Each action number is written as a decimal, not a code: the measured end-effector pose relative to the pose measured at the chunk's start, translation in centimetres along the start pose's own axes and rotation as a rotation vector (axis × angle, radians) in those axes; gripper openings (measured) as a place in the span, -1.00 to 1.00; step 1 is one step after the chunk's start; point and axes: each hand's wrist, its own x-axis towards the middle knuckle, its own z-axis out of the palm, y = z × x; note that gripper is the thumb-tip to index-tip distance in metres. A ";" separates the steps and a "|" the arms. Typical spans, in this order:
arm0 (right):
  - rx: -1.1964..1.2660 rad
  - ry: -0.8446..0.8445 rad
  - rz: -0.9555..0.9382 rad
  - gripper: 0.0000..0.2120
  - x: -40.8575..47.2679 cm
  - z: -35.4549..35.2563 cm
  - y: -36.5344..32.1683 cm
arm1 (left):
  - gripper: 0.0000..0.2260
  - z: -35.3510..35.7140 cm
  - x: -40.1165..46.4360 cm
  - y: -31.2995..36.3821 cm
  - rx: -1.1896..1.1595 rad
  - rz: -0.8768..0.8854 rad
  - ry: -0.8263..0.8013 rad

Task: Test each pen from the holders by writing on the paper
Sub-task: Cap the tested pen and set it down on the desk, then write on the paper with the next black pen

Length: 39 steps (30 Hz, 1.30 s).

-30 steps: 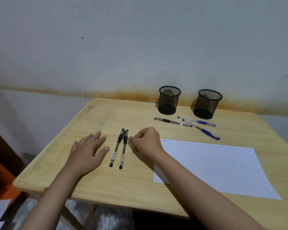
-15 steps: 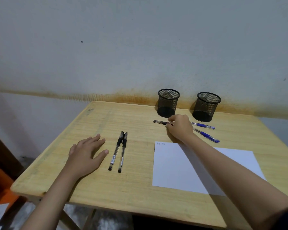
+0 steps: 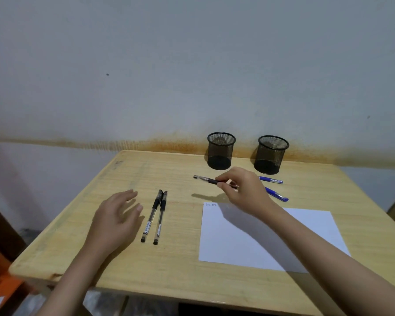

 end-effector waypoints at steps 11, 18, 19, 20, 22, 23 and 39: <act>0.722 -0.261 0.260 -0.89 -6.9 -5.8 -3.5 | -0.75 4.2 -0.5 11.2 -0.124 0.618 -0.031; 1.672 -0.582 0.309 -0.10 -7.7 -7.5 -1.3 | -0.86 5.3 -1.4 13.0 -0.334 0.491 -0.076; 1.707 -0.550 0.277 -0.04 -7.6 -7.1 -1.4 | -0.86 5.6 -1.5 13.3 -0.346 0.478 -0.070; 1.712 -0.494 0.253 -0.04 -7.6 -6.6 -1.7 | -0.86 5.8 -1.6 13.5 -0.350 0.472 -0.063; 1.577 -0.296 0.242 -0.20 -7.7 -5.4 -2.3 | -0.84 6.2 -1.7 13.9 -0.337 0.474 -0.056; 1.440 -0.180 0.246 -0.37 -7.7 -4.8 -2.6 | -0.83 6.3 -1.7 13.9 -0.320 0.482 -0.055; 0.873 0.588 0.178 -0.88 -6.6 -5.8 -2.5 | -0.85 -3.4 0.7 -0.9 -0.081 -0.231 0.290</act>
